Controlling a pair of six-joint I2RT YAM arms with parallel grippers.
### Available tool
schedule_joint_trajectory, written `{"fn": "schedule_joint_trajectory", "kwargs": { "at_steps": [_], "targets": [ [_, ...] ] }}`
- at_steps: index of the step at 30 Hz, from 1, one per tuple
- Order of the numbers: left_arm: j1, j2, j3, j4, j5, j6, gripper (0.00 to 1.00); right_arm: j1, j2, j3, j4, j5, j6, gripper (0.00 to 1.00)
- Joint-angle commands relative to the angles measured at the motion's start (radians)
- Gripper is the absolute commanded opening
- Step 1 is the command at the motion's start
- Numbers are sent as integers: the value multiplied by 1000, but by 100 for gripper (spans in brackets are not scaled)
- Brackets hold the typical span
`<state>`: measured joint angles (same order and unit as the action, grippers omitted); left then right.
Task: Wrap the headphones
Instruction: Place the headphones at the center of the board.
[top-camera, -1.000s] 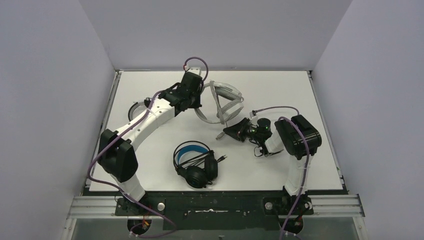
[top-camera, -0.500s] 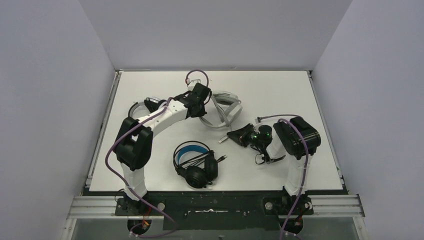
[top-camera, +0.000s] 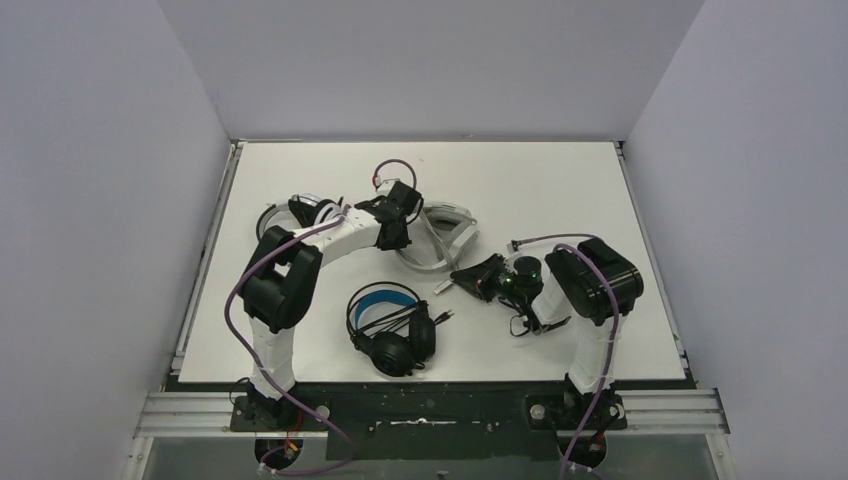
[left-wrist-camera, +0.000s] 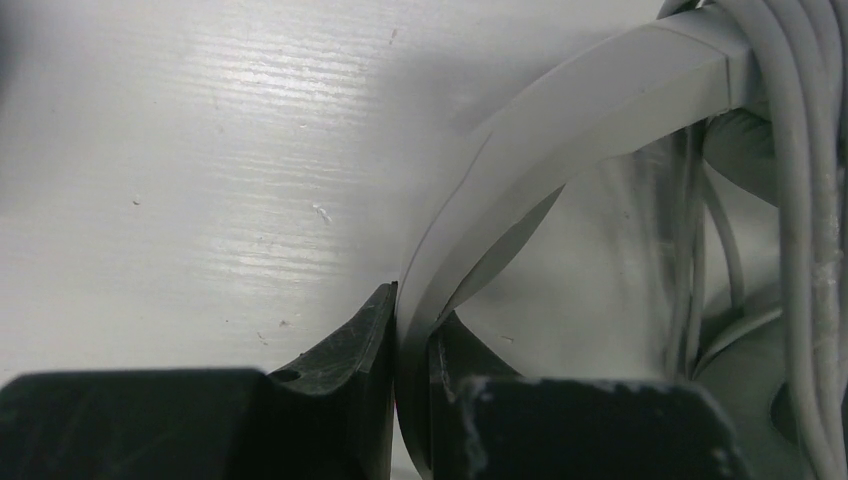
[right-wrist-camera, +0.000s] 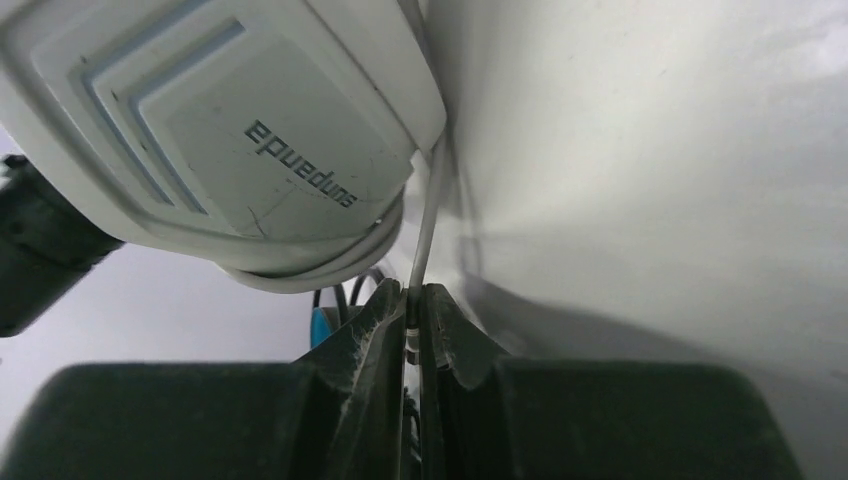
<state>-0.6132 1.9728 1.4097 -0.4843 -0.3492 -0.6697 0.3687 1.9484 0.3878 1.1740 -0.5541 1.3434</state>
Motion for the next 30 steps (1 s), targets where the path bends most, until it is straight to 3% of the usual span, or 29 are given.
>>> {"fn": "schedule_joint_trajectory", "kwargs": {
  "at_steps": [1,5,11,16,30],
  "targets": [
    [7,-11,-16,152,13,-3,0,8,14,-20,225,-7,101,0],
    [7,9,-26,169,16,7,0,28,32,-34,299,-1,145,1],
    [4,10,-69,190,-12,36,0,40,-15,-38,281,9,138,4],
    [1,9,-102,199,13,39,0,57,-109,-21,131,52,91,10],
    [-18,-20,-142,195,25,78,0,74,-176,24,7,102,43,24]
  ]
}}
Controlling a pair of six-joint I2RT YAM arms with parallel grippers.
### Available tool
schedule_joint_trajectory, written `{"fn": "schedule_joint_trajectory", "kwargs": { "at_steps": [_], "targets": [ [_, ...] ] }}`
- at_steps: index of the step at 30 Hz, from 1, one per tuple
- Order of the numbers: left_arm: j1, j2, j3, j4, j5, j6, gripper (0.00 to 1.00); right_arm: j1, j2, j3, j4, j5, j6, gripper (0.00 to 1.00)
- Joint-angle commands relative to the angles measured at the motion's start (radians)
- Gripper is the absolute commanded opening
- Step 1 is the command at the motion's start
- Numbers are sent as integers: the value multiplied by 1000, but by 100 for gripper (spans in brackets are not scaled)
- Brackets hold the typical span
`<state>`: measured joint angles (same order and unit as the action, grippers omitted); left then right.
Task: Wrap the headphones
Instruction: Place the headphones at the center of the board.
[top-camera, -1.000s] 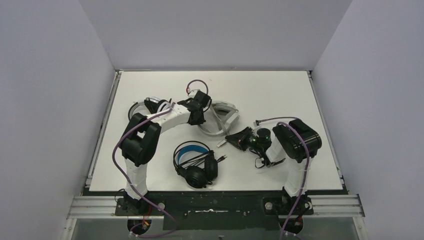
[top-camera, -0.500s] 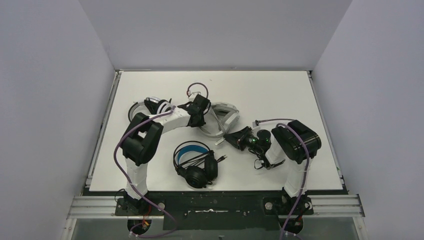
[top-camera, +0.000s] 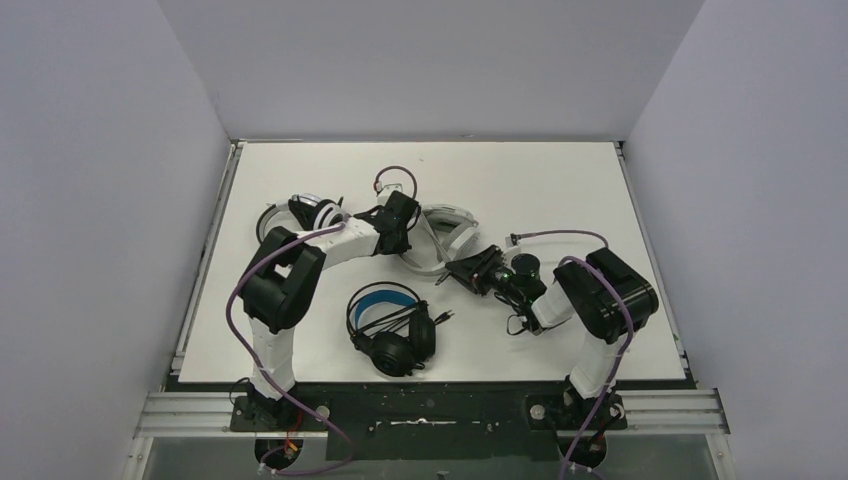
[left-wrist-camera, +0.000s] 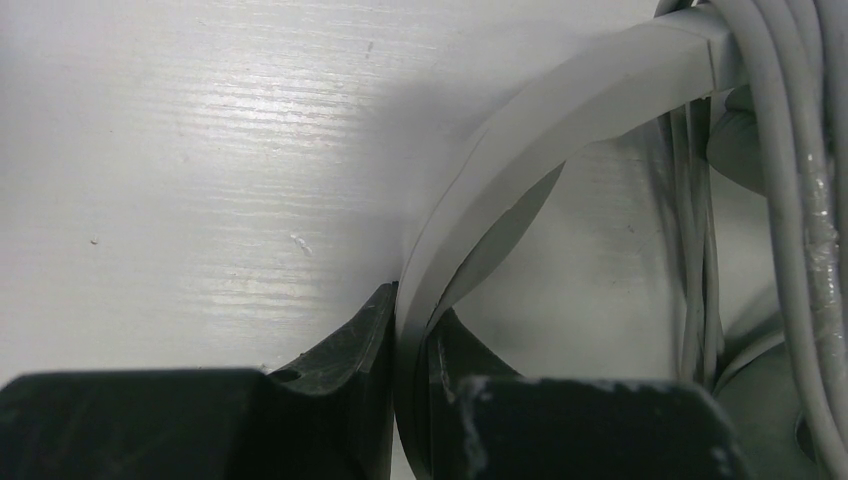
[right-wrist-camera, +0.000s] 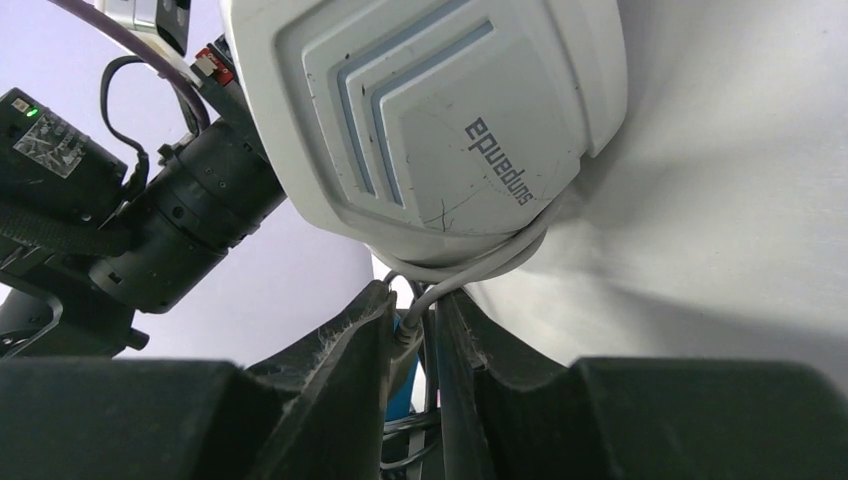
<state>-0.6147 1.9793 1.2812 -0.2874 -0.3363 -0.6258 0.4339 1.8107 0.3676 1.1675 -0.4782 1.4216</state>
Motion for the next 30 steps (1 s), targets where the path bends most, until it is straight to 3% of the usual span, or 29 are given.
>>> {"fn": "schedule_joint_trajectory", "kwargs": {
  "at_steps": [1,11,17,21,30],
  "targets": [
    [-19,-28,-18,3,14,36,0,12,-42,51,6,22,-42,24],
    [-25,-23,-28,-10,34,51,0,65,-179,138,-233,35,-144,25],
    [-24,-25,-28,-9,46,54,2,74,-248,162,-374,63,-199,32],
    [-25,-24,-32,-9,61,52,2,74,-244,185,-414,73,-201,32],
    [-28,-44,-37,-15,71,82,8,87,-201,357,-731,45,-341,33]
  ]
}}
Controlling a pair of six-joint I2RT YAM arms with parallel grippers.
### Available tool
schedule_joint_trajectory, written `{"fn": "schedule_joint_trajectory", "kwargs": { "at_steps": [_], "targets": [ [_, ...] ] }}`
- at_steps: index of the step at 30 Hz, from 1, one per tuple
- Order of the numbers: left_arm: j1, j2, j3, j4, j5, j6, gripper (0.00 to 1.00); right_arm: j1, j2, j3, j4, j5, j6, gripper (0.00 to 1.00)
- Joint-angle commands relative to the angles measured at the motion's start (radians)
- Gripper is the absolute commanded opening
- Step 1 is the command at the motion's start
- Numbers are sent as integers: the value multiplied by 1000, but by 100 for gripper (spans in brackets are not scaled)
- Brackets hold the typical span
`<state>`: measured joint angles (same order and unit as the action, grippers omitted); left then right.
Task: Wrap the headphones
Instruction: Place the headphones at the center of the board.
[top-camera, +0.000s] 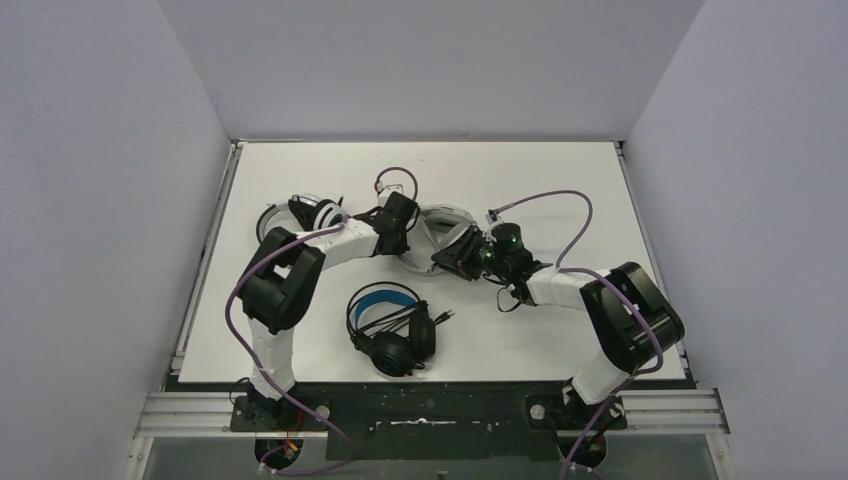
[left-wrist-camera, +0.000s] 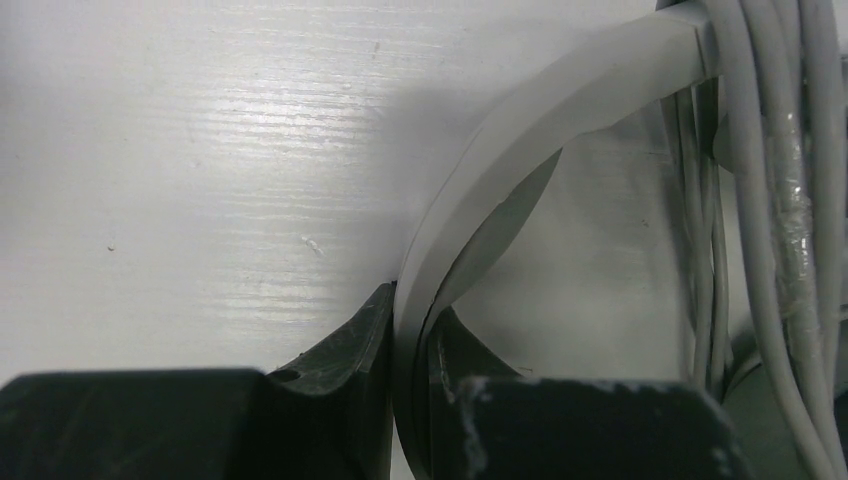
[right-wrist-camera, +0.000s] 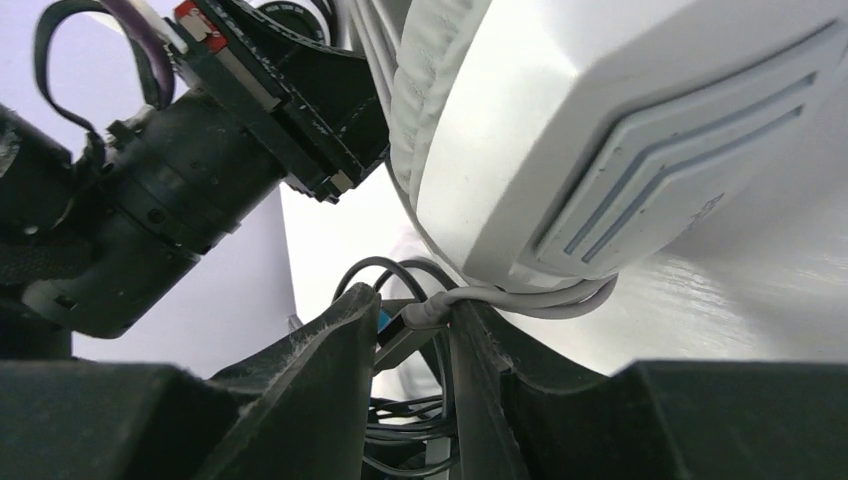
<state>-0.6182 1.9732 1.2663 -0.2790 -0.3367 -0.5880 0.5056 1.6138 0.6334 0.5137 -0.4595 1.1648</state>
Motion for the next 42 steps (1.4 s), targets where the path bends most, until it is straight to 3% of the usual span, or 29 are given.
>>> {"fn": "schedule_joint_trajectory", "kwargs": {
  "at_steps": [1,6,16,21,28,33,36,42],
  "targets": [
    [-25,-43,-23,-27,74,47,9,24,-7,119,-136,35,-105,34],
    [-27,-67,-53,-14,122,48,17,64,21,242,-360,114,-178,39],
    [0,-112,-80,-36,228,44,35,72,46,307,-469,179,-134,39],
    [34,-209,-94,-75,315,49,48,73,54,322,-502,182,-142,30],
    [66,-332,-108,-128,484,105,56,70,35,299,-485,185,-114,28],
    [59,-369,-228,133,690,76,51,68,35,299,-460,174,-85,28],
    [21,-368,-308,333,693,81,50,64,37,286,-431,158,-61,28],
    [-14,-339,-386,537,702,102,49,55,17,267,-409,157,-46,28]
  ]
}}
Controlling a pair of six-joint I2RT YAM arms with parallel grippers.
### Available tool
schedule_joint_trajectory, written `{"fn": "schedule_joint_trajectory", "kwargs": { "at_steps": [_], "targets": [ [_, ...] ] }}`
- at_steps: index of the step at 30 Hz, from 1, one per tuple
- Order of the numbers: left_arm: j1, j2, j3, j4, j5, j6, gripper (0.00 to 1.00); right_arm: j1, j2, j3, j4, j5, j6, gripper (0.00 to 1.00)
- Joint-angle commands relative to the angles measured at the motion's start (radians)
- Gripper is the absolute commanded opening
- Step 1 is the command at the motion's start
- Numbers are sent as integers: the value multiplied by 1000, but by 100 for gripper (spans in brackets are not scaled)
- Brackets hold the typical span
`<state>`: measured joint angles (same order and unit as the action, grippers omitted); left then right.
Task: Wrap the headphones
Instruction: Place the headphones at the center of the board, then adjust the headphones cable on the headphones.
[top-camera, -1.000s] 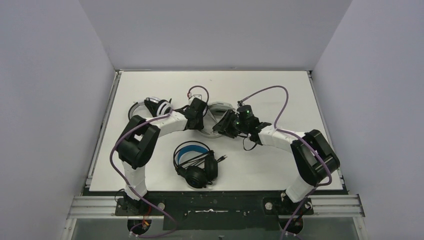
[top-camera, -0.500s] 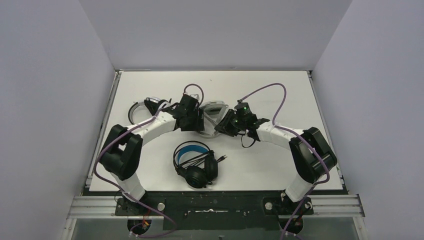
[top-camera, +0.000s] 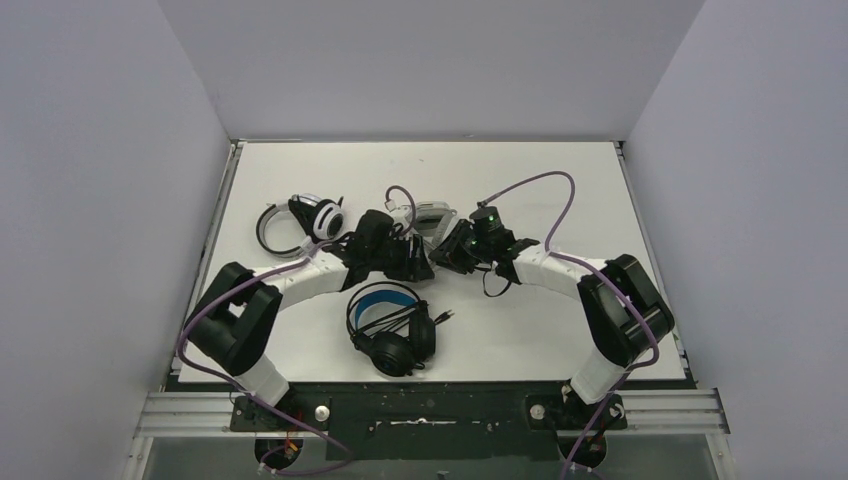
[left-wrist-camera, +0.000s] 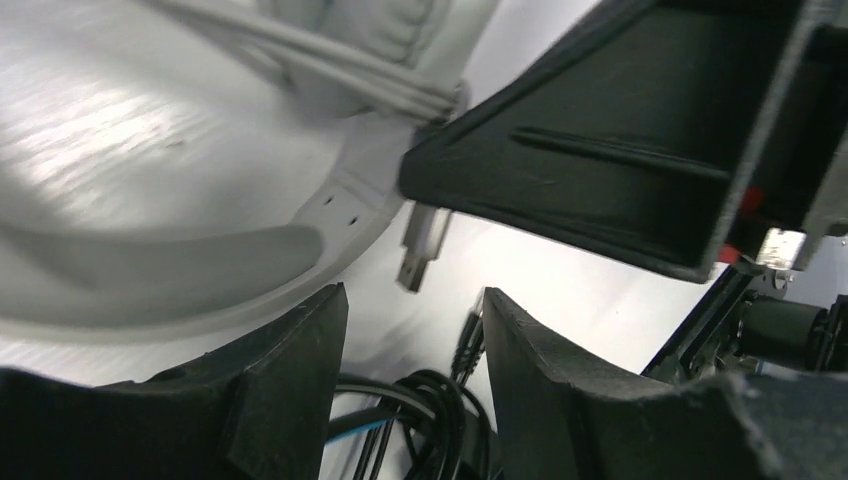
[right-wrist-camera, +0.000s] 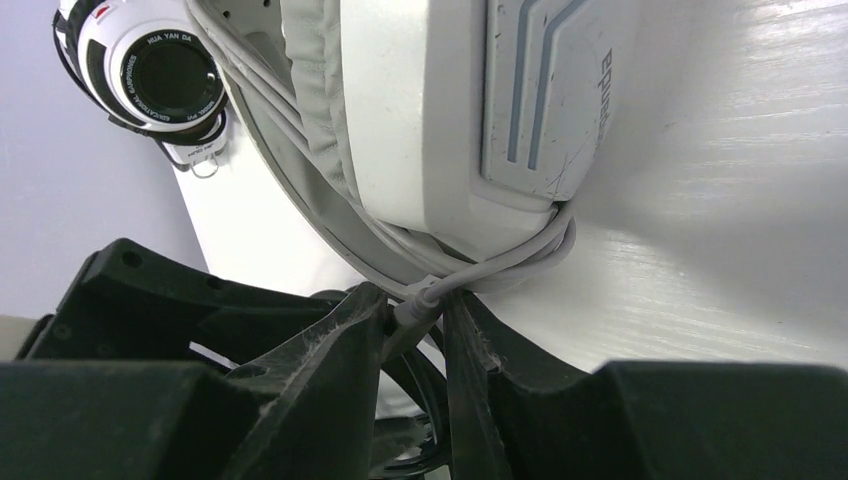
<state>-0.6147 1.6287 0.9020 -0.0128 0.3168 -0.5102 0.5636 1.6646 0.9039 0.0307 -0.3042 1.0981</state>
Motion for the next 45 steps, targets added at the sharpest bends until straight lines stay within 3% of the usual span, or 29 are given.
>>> {"fn": "schedule_joint_trajectory", "kwargs": {
  "at_steps": [1,6,14,18,23,26,32,35,40,45],
  "targets": [
    [-21,13,-31,303,52,22,49,-3,-33,-1,74,1,22,28],
    [-14,52,-1,290,36,29,42,-3,-30,-7,100,-15,41,28],
    [3,63,51,165,20,60,13,-13,-49,-10,121,-56,39,30],
    [11,48,65,112,17,81,4,-60,-68,-8,118,-199,-86,45],
    [19,47,92,60,41,101,2,-161,-156,-15,80,-428,-371,57],
    [21,43,102,36,55,127,2,-192,-196,29,29,-538,-703,56],
    [21,73,150,-16,100,205,2,-205,-125,61,70,-700,-1167,45],
    [21,69,130,35,102,262,2,-216,-60,88,55,-777,-1285,38],
    [23,76,105,115,113,372,2,-199,-3,154,-133,-839,-1615,43],
    [20,82,93,125,139,438,1,-187,29,202,-223,-792,-1733,44]
  ]
}}
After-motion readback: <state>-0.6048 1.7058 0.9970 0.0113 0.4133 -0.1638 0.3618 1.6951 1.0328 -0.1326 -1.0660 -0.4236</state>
